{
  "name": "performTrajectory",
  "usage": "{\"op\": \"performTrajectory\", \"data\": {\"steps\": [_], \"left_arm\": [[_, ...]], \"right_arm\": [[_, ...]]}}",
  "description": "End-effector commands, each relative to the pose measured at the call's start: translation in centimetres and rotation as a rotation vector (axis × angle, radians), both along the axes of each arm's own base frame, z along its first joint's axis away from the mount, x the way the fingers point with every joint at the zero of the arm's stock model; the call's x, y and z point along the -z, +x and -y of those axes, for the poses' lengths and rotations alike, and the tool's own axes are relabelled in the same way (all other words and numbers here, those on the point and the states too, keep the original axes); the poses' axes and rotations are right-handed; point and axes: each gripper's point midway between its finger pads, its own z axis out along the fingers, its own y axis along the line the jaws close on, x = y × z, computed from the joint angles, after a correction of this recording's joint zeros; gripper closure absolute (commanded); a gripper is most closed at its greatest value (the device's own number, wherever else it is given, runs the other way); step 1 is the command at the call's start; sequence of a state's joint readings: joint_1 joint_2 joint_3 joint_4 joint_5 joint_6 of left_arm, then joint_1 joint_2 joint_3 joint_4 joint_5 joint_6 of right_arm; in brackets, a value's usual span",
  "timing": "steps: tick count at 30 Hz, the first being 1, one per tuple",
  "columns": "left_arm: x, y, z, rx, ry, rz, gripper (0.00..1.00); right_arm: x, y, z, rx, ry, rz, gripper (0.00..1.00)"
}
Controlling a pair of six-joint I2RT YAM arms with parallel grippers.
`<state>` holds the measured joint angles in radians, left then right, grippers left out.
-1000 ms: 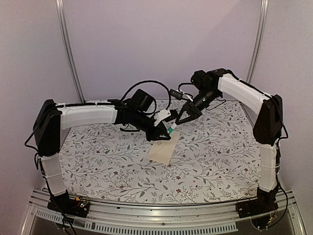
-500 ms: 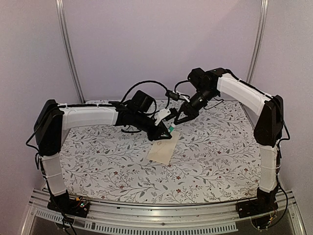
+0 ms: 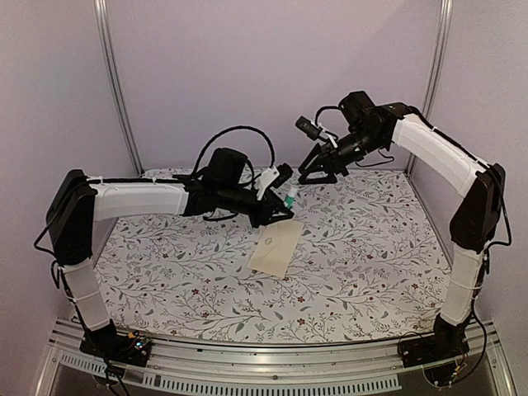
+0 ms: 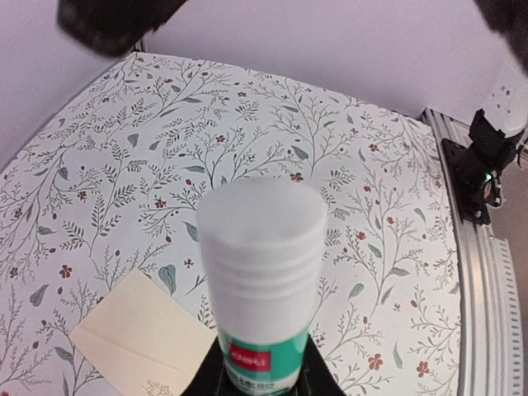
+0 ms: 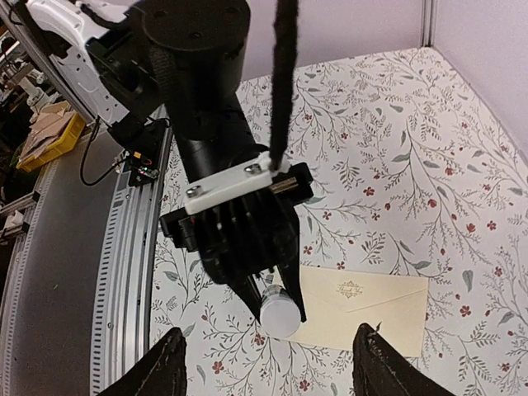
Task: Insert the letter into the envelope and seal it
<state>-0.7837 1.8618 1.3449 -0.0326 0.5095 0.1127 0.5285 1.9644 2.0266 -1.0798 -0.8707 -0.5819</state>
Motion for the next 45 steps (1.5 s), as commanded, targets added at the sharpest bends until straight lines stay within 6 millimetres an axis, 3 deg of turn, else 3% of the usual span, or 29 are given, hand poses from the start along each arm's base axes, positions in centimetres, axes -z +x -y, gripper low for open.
{"op": "performTrajectory", "data": {"steps": [1, 8, 16, 24, 32, 38, 42, 45], "left_arm": [[-4.8, 0.6, -0.8, -0.015, -0.137, 0.035, 1.0], [-8.8, 0.9, -0.9, 0.04, -0.268, 0.024, 1.0], [-11.1, 0.7, -0.7, 0.094, -0.344, -0.003, 1.0], [-11.5, 0.8, -0.4, 0.108, -0.356, -0.009, 1.0], [-11.5, 0.9, -0.4, 0.111, -0.357, -0.006, 1.0], [-11.5, 1.0, -0.5, 0.107, -0.358, -0.008, 1.0], [-11.5, 1.1, -0.4, 0.098, -0.357, -0.007, 1.0], [-11.6, 1.6, -0.5, 0.073, -0.359, -0.009, 1.0]], "right_arm": [[-7.1, -1.5, 0.9, -0.054, 0.179, 0.199, 0.33], [-9.5, -0.9, -0.4, -0.117, 0.34, 0.17, 0.42], [-8.5, 0.1, -1.8, -0.128, 0.385, 0.045, 0.48], [-7.8, -0.3, -3.1, -0.142, 0.392, 0.009, 0.51], [-6.4, -0.2, -3.9, -0.141, 0.379, -0.049, 0.65], [-5.9, -0.3, -4.0, -0.143, 0.375, -0.065, 0.79], [-5.6, -0.3, -4.2, -0.149, 0.375, -0.072, 1.0], [-4.9, -0.3, -4.2, -0.143, 0.361, -0.077, 1.0]]}}
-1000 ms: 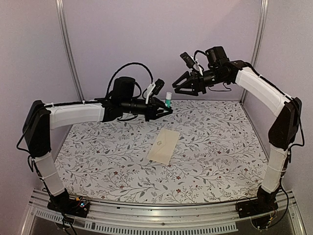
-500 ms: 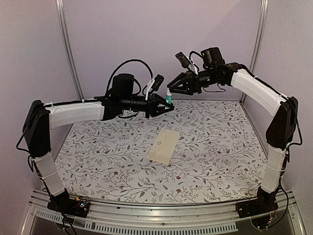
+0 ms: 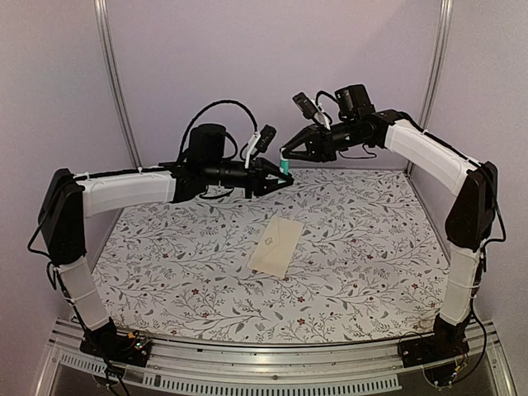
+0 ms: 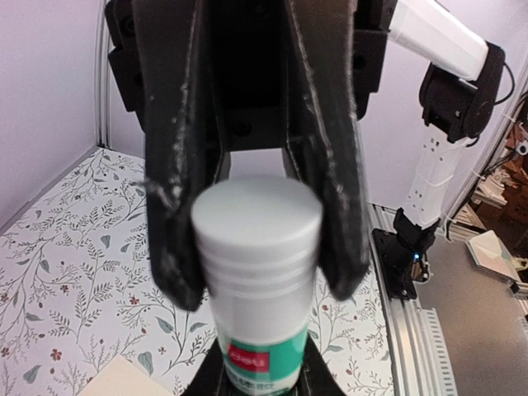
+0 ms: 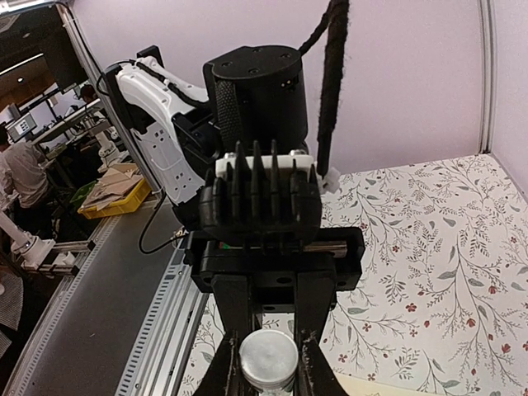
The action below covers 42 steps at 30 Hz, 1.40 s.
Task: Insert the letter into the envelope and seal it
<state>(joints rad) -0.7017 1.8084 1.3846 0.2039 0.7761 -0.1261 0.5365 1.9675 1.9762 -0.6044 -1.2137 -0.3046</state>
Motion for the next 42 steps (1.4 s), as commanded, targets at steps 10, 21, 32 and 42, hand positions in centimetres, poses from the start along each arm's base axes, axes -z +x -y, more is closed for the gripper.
{"op": "performTrajectory", "data": {"steps": [10, 21, 32, 42], "left_arm": [[-9.9, 5.4, -1.2, -0.331, -0.284, 0.159, 1.0], [-5.9, 8.5, -0.8, -0.5, -0.198, 0.068, 1.0], [5.7, 3.2, -6.6, -0.532, 0.224, -0.14, 0.95], [14.7, -2.1, -12.7, -0.559, 0.683, -0.388, 0.9]], "right_arm": [[14.5, 2.8, 0.1, 0.3, -0.361, -0.169, 1.0], [13.1, 5.7, 1.4, 0.455, -0.35, -0.243, 0.82], [1.8, 5.9, 5.7, 0.389, -0.17, 0.111, 0.2], [5.5, 8.6, 10.9, 0.593, -0.416, 0.313, 0.01]]}}
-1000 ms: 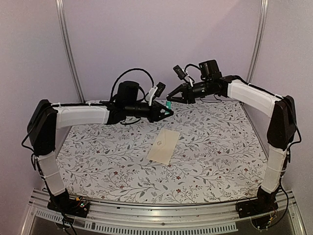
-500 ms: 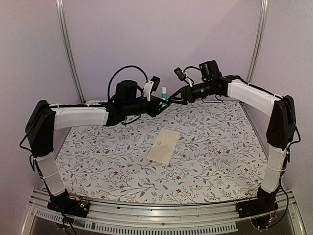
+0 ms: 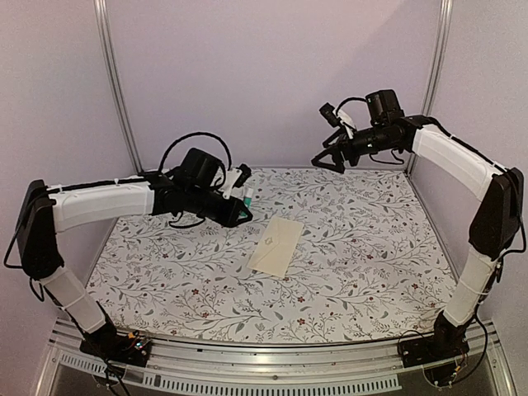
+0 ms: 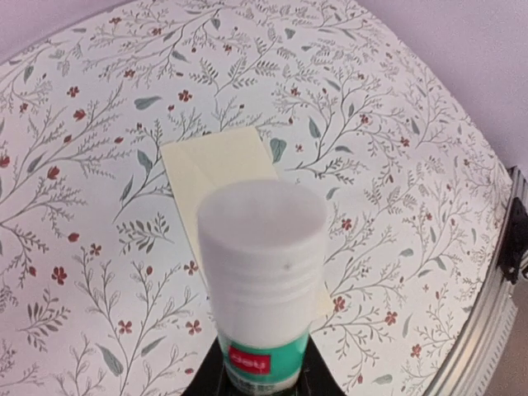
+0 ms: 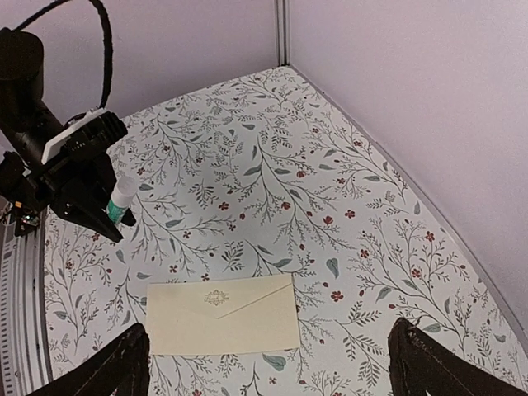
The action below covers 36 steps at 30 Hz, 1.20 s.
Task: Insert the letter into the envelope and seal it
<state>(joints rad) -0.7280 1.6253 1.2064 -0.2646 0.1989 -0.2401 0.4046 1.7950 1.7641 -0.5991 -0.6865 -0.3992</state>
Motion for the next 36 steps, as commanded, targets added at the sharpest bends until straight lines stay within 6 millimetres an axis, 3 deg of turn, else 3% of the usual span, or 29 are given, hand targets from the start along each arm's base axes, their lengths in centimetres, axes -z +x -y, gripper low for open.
{"op": "performTrajectory", "data": {"steps": [1, 7, 10, 13, 24, 29, 31, 32, 34, 36], "left_arm": [[5.6, -3.4, -4.2, -0.026, 0.229, -0.201, 0.9], [11.7, -5.4, -8.0, -0.048, 0.498, -0.362, 0.88], [13.7, -6.1, -8.7, -0.047, 0.563, -0.425, 0.88], [14.7, -6.7, -8.5, -0.037, 0.549, -0.457, 0.87], [17.3, -7.0, -8.5, 0.007, 0.607, -0.517, 0.81], [17.6, -6.9, -8.0, 0.009, 0.589, -0.52, 0.71], [17.7, -6.9, -8.1, 0.005, 0.59, -0.522, 0.64], [17.8, -6.9, -8.1, 0.002, 0.589, -0.523, 0.49], [17.9, -7.0, -8.1, 0.0, 0.585, -0.525, 0.04], [17.8, -7.0, -8.0, 0.0, 0.579, -0.524, 0.0]], "right_arm": [[1.6, 0.4, 2.4, 0.073, -0.16, 0.092, 0.01], [3.8, -1.0, 3.7, 0.061, -0.252, 0.065, 0.01], [5.6, -1.1, 4.5, 0.089, -0.309, 0.016, 0.01], [6.6, -1.2, 4.9, 0.111, -0.322, -0.012, 0.01], [6.3, -0.9, 5.0, 0.124, -0.32, -0.002, 0.01], [6.5, -0.7, 5.1, 0.132, -0.331, 0.002, 0.01], [6.5, -0.8, 5.1, 0.128, -0.333, 0.001, 0.01], [6.6, -0.9, 5.2, 0.127, -0.333, -0.001, 0.01], [6.7, -0.9, 5.1, 0.126, -0.333, -0.005, 0.01], [6.8, -1.0, 5.1, 0.125, -0.332, -0.007, 0.01]]}}
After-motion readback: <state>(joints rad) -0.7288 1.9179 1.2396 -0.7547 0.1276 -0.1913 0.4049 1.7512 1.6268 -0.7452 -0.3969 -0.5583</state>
